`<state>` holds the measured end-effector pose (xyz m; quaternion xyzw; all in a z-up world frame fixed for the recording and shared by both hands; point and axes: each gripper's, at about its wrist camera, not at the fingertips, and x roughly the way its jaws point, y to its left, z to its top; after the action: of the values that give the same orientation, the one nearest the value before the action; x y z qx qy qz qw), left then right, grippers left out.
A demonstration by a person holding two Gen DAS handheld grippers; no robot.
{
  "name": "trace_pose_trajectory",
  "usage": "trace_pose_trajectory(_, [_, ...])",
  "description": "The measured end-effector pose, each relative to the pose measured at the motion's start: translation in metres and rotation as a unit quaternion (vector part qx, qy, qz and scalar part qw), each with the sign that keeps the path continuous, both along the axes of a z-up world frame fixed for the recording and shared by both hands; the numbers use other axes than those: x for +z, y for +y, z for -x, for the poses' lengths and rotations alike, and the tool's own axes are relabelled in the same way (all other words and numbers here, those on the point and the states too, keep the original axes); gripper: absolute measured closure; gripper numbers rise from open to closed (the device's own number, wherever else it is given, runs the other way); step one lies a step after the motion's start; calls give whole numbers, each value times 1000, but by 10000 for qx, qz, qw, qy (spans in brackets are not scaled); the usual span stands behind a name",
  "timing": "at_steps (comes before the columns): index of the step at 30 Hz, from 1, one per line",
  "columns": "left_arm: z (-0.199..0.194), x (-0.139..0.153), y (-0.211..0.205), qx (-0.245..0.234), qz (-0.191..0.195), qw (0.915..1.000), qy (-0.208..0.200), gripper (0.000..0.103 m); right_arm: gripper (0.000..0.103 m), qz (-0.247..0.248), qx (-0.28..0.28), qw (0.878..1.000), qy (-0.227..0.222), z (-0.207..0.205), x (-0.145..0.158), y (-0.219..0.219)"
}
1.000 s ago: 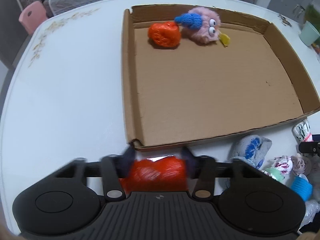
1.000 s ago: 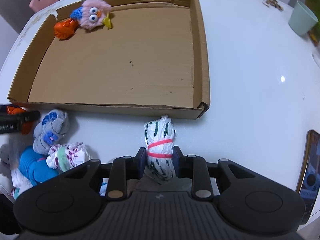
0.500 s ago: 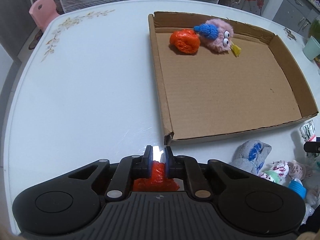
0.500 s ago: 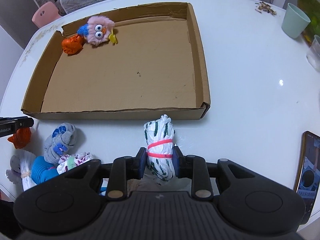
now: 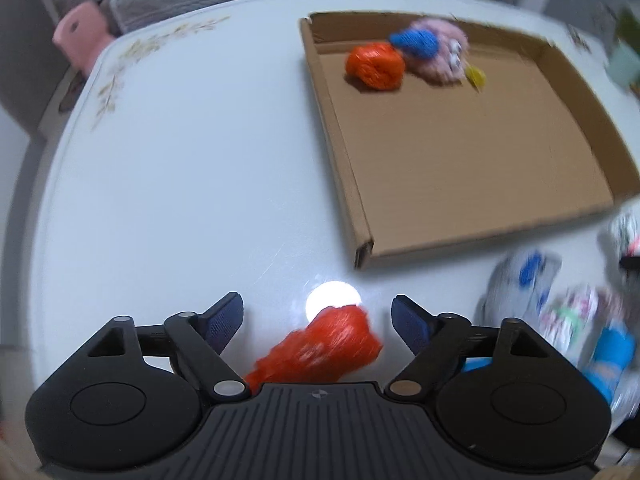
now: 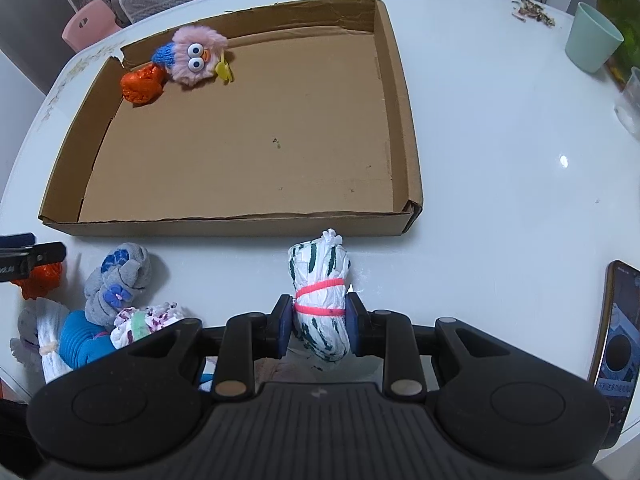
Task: Organize objects
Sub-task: 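Carry both bundles over the tray, lower them in and open both grippers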
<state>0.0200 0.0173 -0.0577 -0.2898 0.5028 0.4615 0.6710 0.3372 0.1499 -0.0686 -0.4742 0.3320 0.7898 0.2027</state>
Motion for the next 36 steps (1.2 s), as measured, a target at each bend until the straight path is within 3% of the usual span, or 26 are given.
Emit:
trace_pose_trajectory(3, [3, -2, -4, -173, 127, 9994, 255, 17, 78, 10, 20, 10000, -43, 2, -2, 0])
trace_pose_trajectory(10, [19, -23, -1, 245, 531, 9982, 133, 19, 78, 15, 42, 10000, -45, 3, -2, -3])
trace_pose_trajectory(12, [21, -22, 1, 344, 590, 9977, 32, 27, 78, 23, 35, 10000, -42, 2, -3, -3])
trace_pose_trajectory(14, [21, -18, 1, 379, 549, 9978, -14, 51, 78, 27, 42, 10000, -39, -1, -1, -2])
trace_pose_trajectory(18, [22, -12, 2, 464, 541, 9975, -24, 60, 78, -9, 61, 10000, 29, -1, 2, -2])
trace_pose_trajectory(24, [21, 19, 3, 595, 341, 9975, -192, 61, 78, -22, -53, 9996, 275, -12, 14, 3])
trace_pose_trajectory(28, [19, 59, 5, 709, -43, 9951, -692, 61, 78, -52, -196, 9978, 632, -24, 30, 8])
trace_pose_trajectory(36, [-46, 107, 45, 558, -575, 9864, -1435, 61, 78, -260, -603, 9885, 1361, -38, 71, 36])
